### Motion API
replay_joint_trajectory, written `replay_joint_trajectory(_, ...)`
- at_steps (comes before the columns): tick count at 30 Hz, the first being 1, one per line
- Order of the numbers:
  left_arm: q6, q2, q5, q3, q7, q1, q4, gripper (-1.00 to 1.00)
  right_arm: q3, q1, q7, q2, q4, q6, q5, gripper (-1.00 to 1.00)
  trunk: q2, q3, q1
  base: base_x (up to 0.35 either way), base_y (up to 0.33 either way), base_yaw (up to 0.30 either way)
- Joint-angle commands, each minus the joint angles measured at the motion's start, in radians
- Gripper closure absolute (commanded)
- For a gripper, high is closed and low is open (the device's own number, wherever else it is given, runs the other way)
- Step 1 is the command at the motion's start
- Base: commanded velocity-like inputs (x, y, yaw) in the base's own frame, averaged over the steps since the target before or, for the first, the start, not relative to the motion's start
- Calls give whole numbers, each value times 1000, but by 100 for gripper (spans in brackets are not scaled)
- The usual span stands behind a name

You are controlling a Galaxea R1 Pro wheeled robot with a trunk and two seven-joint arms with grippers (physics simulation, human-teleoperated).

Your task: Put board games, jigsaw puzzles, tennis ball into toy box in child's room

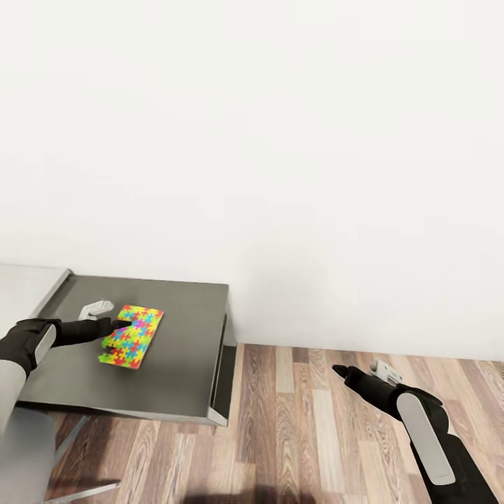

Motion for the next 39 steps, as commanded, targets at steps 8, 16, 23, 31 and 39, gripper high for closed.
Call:
replay_joint_trajectory(8,8,-1,-6,8,-7,-1,-1,-100,0,-1,-9,1,-1,3,-11,-100,-2,-2,0,-73,-71,0)
replay_joint_trajectory(16,9,-1,-5,8,-7,-1,-1,-100,1,-1,-9,1,-2,3,-11,-100,-2,-2,0,-14,-17,0)
replay_joint_trajectory(23,12,-1,-4,8,-6,-1,-1,-100,2,-1,-9,0,-3,3,-11,-100,-2,-2,0,0,-11,0)
replay_joint_trajectory(31,12,-1,-4,8,-7,-1,-1,-100,2,-1,-9,1,-3,3,-11,-100,-2,-1,0,0,-140,-13)
replay_joint_trajectory(39,12,-1,-3,8,-7,-1,-1,-100,2,-1,-9,1,-2,3,-11,-100,-2,6,0,0,-12,-175)
